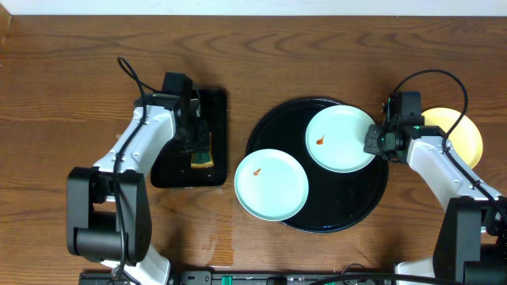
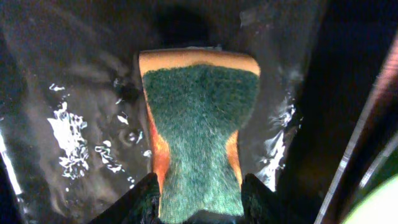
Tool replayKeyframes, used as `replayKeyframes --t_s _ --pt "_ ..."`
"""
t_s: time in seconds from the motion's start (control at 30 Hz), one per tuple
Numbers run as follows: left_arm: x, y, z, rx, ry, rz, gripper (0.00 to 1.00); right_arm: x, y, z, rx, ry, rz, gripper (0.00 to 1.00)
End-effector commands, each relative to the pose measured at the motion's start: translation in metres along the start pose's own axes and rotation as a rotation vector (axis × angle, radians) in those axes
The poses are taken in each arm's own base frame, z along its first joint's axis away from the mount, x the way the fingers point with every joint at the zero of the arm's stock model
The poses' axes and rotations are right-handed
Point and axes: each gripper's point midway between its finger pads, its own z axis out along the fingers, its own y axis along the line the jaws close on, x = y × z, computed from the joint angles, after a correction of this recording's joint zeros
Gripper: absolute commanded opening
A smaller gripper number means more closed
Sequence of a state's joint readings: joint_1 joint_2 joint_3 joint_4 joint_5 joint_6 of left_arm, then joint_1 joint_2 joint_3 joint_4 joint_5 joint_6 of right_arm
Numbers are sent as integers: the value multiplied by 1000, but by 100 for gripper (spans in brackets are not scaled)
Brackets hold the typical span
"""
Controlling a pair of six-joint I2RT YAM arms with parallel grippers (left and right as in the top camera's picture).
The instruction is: Clean dirty plates on tray and stack at the side
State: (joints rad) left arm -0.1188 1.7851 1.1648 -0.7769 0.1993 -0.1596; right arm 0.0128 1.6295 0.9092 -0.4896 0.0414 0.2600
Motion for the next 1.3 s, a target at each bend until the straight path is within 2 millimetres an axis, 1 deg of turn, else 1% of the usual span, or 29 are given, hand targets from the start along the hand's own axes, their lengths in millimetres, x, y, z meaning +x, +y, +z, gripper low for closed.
replayKeyframes --t_s 0.0,0.07,0.13,0.2,0.27,0.3,0.4,0.47,0.53,0.7,0.8,0.83,0.9,1.0,1.13,1.27 --pt "13 3 21 -20 50 6 45 -2 1 -1 16 -9 6 1" --pt "16 1 29 -21 58 16 44 -2 1 -1 16 -9 6 1" --pt "19 -1 35 -23 67 25 38 -2 1 -1 16 -9 6 1" --pt "20 -2 41 -25 75 32 28 -2 1 -1 16 -9 6 1" --pt "20 -3 45 -26 80 37 13 -2 1 -1 16 -9 6 1" --pt "20 -3 45 -26 81 37 8 -2 1 -1 16 -9 6 1" --pt "18 -4 41 -25 78 35 7 -2 1 -1 16 -9 -12 1" --pt "14 -5 31 -25 75 30 8 -2 1 -1 15 -8 -25 1" --pt "6 -8 16 -22 62 30 7 -2 1 -1 12 -7 -25 1" --pt "-18 -22 -32 -2 -14 41 7 -1 5 -1 -6 -3 -27 1" --pt "-31 -32 -57 18 -72 56 7 0 8 -1 -21 2 -44 1" --pt "-34 -38 -63 33 -91 64 7 1 11 -1 -38 5 -60 1" --pt "-37 -55 -71 99 -110 74 7 2 15 -1 -64 12 -73 1" --pt "-33 -96 -74 242 -110 121 8 3 19 -1 -88 15 -103 1" --pt "-27 -135 -72 278 -133 212 8 7 33 -3 -170 27 -198 1" --pt "-16 -167 -71 309 -144 254 8 9 34 -3 -178 34 -207 1"
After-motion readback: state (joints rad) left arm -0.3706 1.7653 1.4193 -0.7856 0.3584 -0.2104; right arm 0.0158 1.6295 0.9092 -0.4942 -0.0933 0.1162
